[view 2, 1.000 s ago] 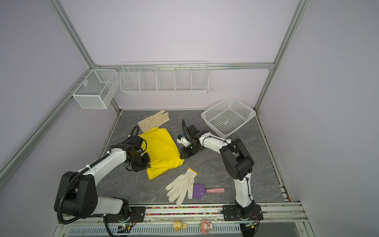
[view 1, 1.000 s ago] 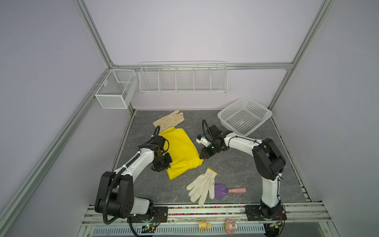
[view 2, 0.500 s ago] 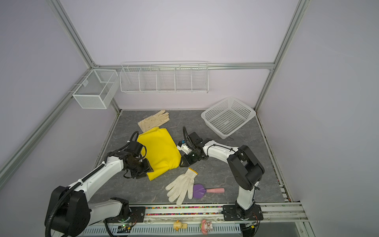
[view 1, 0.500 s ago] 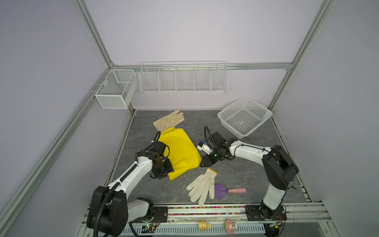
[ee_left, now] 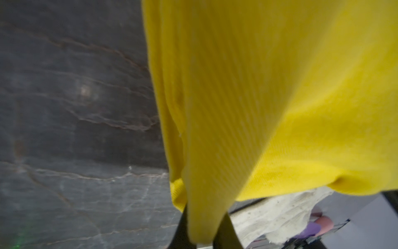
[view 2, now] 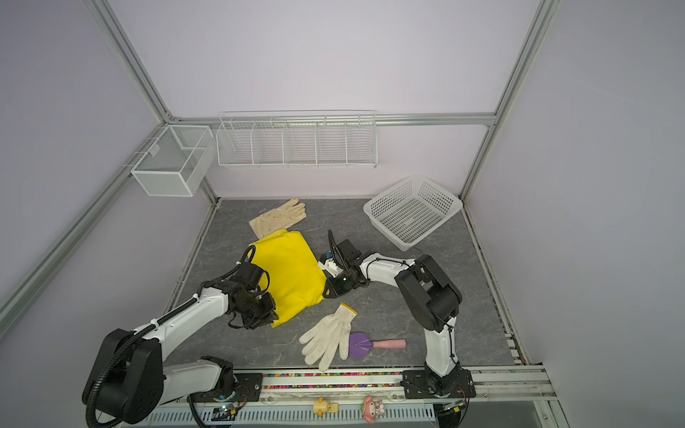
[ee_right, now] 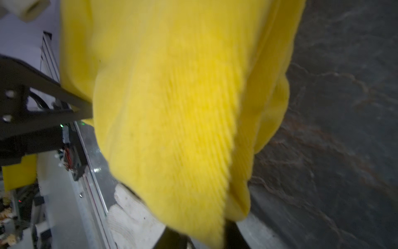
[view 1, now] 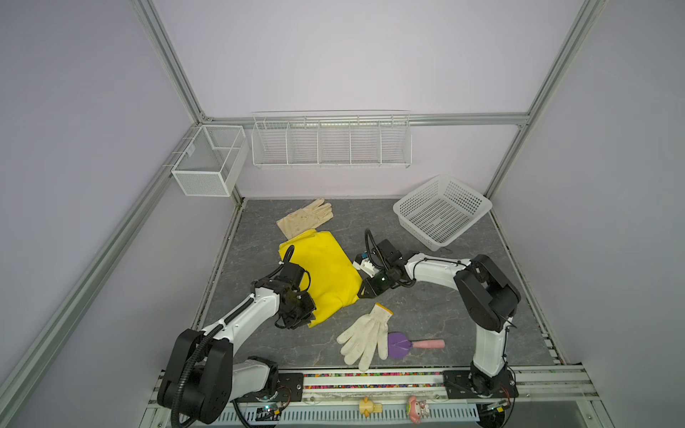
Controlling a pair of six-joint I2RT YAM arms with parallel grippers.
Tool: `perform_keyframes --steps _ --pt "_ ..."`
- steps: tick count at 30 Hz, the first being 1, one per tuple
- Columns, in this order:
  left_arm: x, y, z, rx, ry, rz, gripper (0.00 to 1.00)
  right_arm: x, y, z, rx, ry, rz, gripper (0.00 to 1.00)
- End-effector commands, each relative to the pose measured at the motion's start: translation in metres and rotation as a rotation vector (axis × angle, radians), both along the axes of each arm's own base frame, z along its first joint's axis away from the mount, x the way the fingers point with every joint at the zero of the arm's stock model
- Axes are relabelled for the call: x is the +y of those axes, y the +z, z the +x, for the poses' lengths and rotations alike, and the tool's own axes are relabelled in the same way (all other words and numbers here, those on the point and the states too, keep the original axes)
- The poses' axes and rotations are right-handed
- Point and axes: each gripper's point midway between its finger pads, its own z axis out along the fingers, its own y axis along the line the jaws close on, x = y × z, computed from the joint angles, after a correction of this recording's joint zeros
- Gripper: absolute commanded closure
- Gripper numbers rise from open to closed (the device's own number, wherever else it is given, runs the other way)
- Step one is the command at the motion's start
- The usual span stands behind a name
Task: Fold and stack the trousers
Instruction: Smooth out the trousers at the center of the table.
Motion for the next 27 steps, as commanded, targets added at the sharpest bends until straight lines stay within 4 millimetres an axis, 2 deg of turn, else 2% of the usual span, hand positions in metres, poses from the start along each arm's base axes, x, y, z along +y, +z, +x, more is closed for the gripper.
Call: perform_keyframes --steps 1,7,10,13,16,17,20,23,27 --pt "0.013 -0.003 -0.002 0.004 0.001 0.082 1.0 0.002 0.011 0.013 -0.052 -0.009 0.027 0.89" --pt "0.039 0.014 -0.003 0.0 -0.015 0.226 1.0 -0.033 0.024 0.022 -0.182 -0.003 -0.102 0.92" --pt "0.044 0.016 -0.004 0.001 -0.021 0.245 1.0 -0.048 0.027 0.025 -0.233 0.01 -0.159 0.92" --pt "0.045 0.014 -0.004 0.003 -0.019 0.251 1.0 -0.053 0.023 0.022 -0.236 0.025 -0.183 0.9" --pt "0.041 0.012 -0.004 0.015 -0.017 0.229 1.0 -0.05 0.013 0.011 -0.2 0.055 -0.186 0.86" --pt "0.041 0.011 -0.005 0.019 -0.018 0.232 0.98 -0.049 0.009 0.008 -0.183 0.063 -0.19 0.83" --pt "0.041 0.012 -0.007 0.021 -0.015 0.231 0.84 -0.046 0.011 0.001 -0.144 0.065 -0.166 0.72" --pt "0.043 0.018 -0.008 0.015 -0.013 0.24 0.73 -0.042 0.028 0.004 -0.147 0.045 -0.126 0.64" --pt "0.046 0.03 -0.008 -0.001 0.002 0.248 0.61 -0.027 0.063 0.018 -0.178 0.005 -0.037 0.56"
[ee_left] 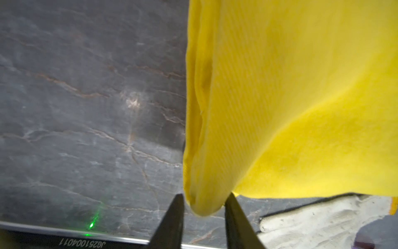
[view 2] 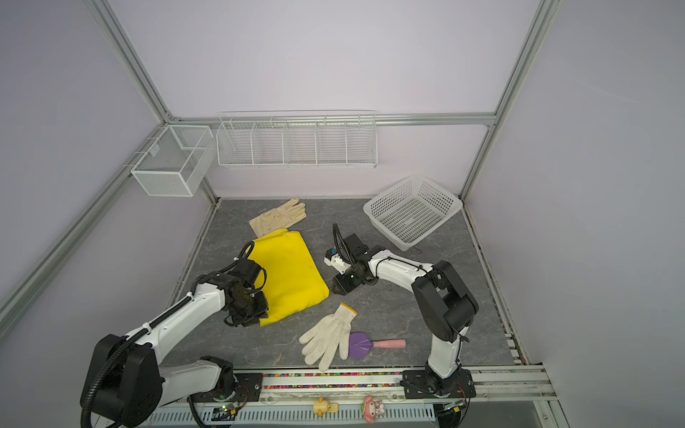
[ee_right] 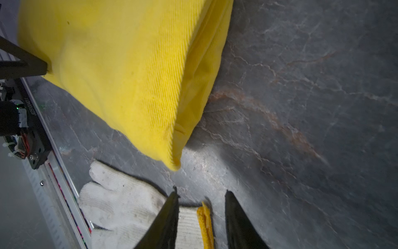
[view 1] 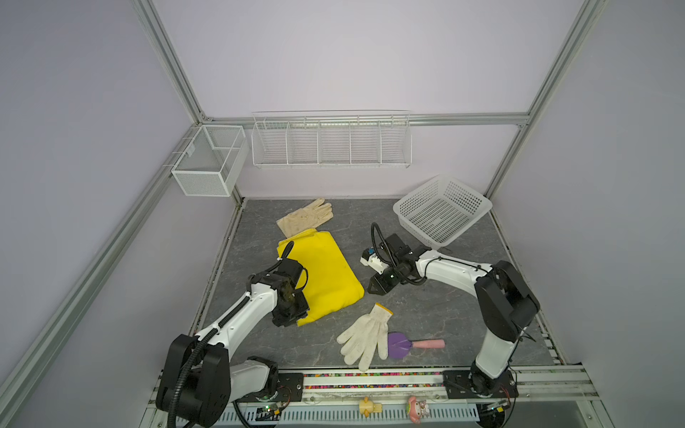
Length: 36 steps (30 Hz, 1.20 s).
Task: Fold and stack the trousers
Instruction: Smooth out the trousers at the center of the table, then rotate the trousers at the center of the table.
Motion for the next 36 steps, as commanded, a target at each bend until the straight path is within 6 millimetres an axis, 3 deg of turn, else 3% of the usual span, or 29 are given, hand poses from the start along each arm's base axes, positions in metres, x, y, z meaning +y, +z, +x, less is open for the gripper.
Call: perform_keyframes --steps 1,5,8,10,14,19,23,28,31,36 --pt "0.01 0.018 0.0 -0.018 0.023 0.047 0.57 0.019 0.046 0.012 -0.037 -0.014 0.126 0.53" --pt "0.022 0.046 0.023 -0.112 0.049 0.121 0.4 0.054 0.063 0.021 -0.058 -0.002 0.226 0.46" --pt "0.031 0.069 0.062 -0.261 0.098 0.174 0.32 0.078 0.056 0.024 -0.045 0.015 0.234 0.45" --pt "0.025 0.077 0.09 -0.323 0.163 0.105 0.31 0.09 0.047 0.024 -0.038 0.017 0.243 0.45" --pt "0.008 0.071 0.134 -0.347 0.188 0.025 0.3 0.098 0.026 0.013 -0.028 0.042 0.218 0.47" --pt "-0.007 0.053 0.179 -0.326 0.204 0.007 0.3 0.095 -0.007 -0.012 -0.007 0.079 0.178 0.48" --pt "-0.018 0.033 0.197 -0.294 0.193 0.013 0.29 0.09 -0.024 -0.031 0.032 0.102 0.156 0.49" --pt "-0.044 0.0 0.202 -0.214 0.102 0.021 0.3 0.094 -0.034 -0.054 0.069 0.131 0.148 0.48" --pt "-0.054 -0.013 0.203 -0.181 0.03 0.04 0.3 0.09 -0.035 -0.055 0.069 0.129 0.135 0.48" --pt "-0.074 -0.027 0.208 -0.145 -0.08 0.017 0.32 0.075 -0.018 -0.04 0.042 0.082 0.144 0.44"
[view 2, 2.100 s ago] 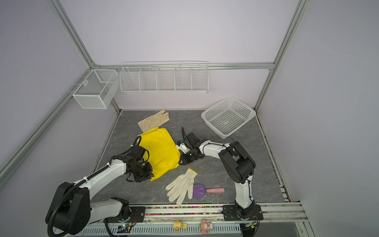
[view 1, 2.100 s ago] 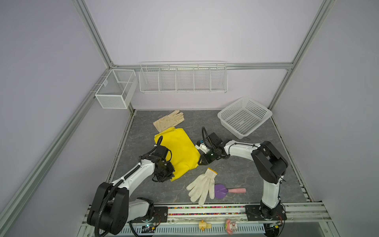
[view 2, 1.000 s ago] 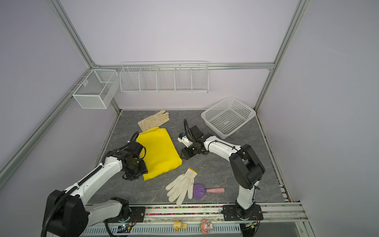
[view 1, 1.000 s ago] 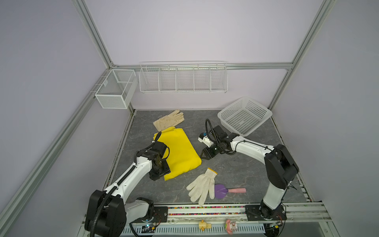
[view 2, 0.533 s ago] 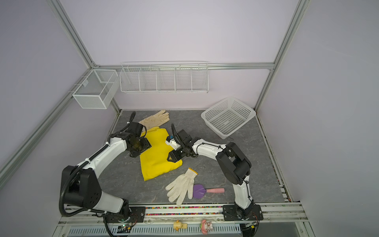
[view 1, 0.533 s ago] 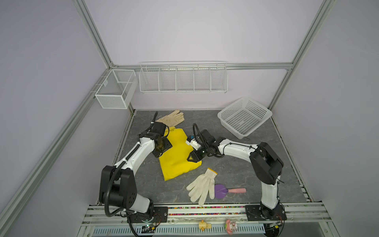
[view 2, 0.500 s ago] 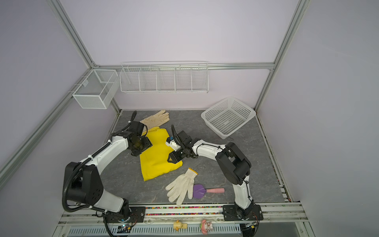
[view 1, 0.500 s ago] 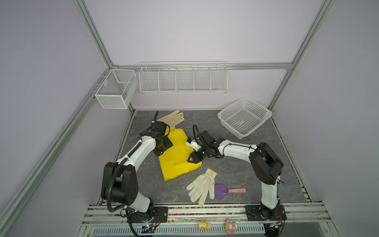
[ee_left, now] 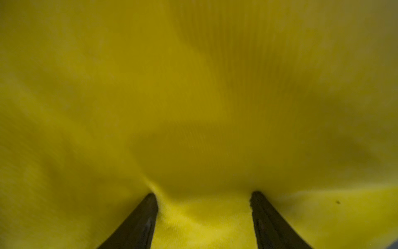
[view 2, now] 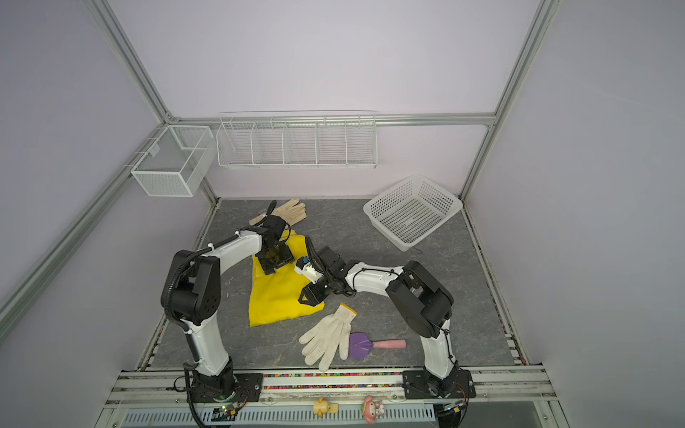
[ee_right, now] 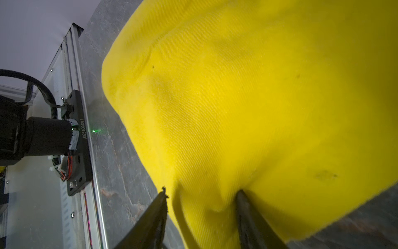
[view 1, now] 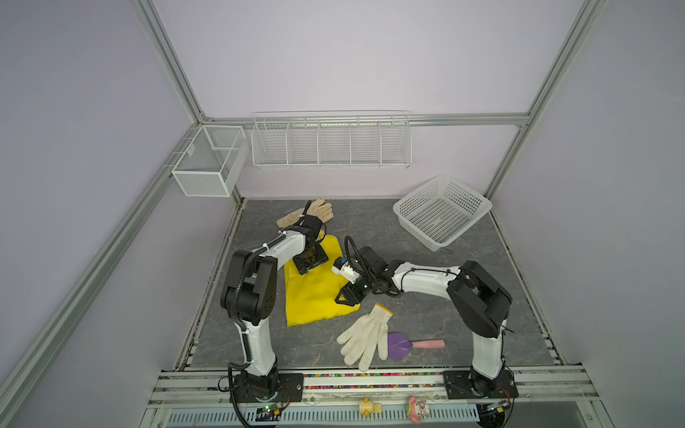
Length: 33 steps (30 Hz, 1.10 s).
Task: Fold and stack the trousers
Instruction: Rotate the trousers at the center of the table, then move the trousers to the top-center of the table.
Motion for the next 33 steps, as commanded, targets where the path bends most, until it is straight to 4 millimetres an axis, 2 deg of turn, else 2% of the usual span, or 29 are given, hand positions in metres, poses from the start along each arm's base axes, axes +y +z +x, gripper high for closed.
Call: perform_keyframes --steps 1,5,13,18,21,26,29,33 --pt "-0.025 -0.012 0.003 0.029 -0.111 -0.04 0.32 -0.031 -0.005 -0.006 0.06 -0.04 -0.075 0.43" --pt "-0.046 -0.019 0.004 0.05 -0.196 -0.051 0.33 -0.058 0.023 0.009 0.016 -0.111 -0.064 0.41" --pt "-0.104 -0.011 0.013 0.021 -0.293 -0.118 0.34 -0.152 0.072 0.062 -0.088 -0.347 -0.085 0.37" --pt "-0.139 -0.008 0.027 -0.002 -0.343 -0.146 0.34 -0.197 0.085 0.081 -0.122 -0.453 -0.097 0.35" --pt "-0.154 -0.008 0.04 -0.022 -0.358 -0.157 0.35 -0.216 0.09 0.088 -0.131 -0.506 -0.101 0.35" --pt "-0.161 -0.007 0.075 -0.085 -0.395 -0.094 0.34 -0.229 0.097 0.092 -0.144 -0.57 -0.087 0.32" --pt "-0.155 -0.006 0.099 -0.107 -0.365 -0.051 0.34 -0.235 0.098 0.089 -0.14 -0.592 -0.085 0.32" --pt "-0.147 0.01 0.126 -0.166 -0.33 -0.032 0.33 -0.246 0.1 0.084 -0.151 -0.618 -0.094 0.29"
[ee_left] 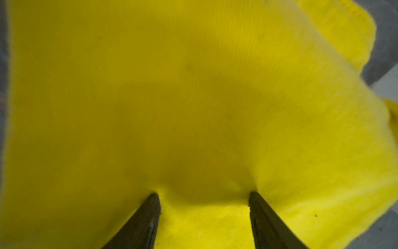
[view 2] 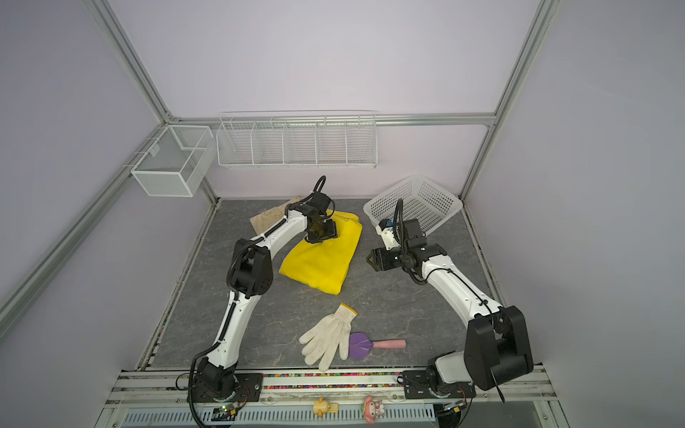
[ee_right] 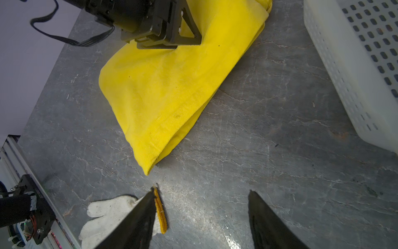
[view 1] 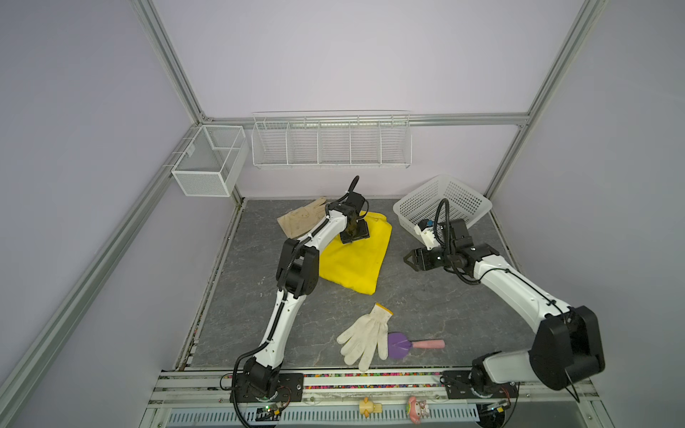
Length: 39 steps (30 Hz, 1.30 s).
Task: Fold and stack the trousers
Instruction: Move the trousers to the top-center of the table.
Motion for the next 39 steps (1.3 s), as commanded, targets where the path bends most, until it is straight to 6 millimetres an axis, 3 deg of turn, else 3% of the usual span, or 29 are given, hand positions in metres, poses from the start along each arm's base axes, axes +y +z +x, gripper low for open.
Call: perform_keyframes --steps 1,6,9,12,16,19,25,32,39 --pt "0.023 0.004 0.013 -0.013 0.015 0.075 0.32 -0.014 0.001 -0.006 0.003 -0.034 -0.011 0.28" --pt "0.023 0.047 0.004 -0.074 -0.097 0.082 0.29 -0.023 0.008 -0.006 -0.009 -0.052 0.006 0.25" --pt "0.031 0.069 -0.018 -0.09 -0.183 0.107 0.28 -0.025 0.012 -0.006 -0.013 -0.053 0.02 0.22" --pt "0.037 0.076 -0.049 -0.093 -0.282 0.138 0.27 -0.026 0.013 -0.009 -0.019 -0.053 0.03 0.19" --pt "0.05 0.064 -0.098 -0.037 -0.37 0.168 0.27 -0.03 0.014 -0.014 -0.027 -0.051 0.029 0.11" --pt "0.057 0.055 -0.128 -0.016 -0.37 0.168 0.27 -0.034 0.014 -0.018 -0.027 -0.055 0.021 0.1" --pt "0.053 0.02 -0.168 0.047 -0.37 0.142 0.27 -0.047 0.014 -0.02 -0.023 -0.085 0.016 0.09" --pt "0.037 -0.018 -0.167 0.063 -0.332 0.104 0.29 -0.053 0.01 -0.026 -0.015 -0.103 0.006 0.09" --pt "0.007 -0.018 -0.133 0.04 -0.254 0.044 0.29 -0.057 0.003 -0.027 -0.003 -0.124 0.009 0.09"
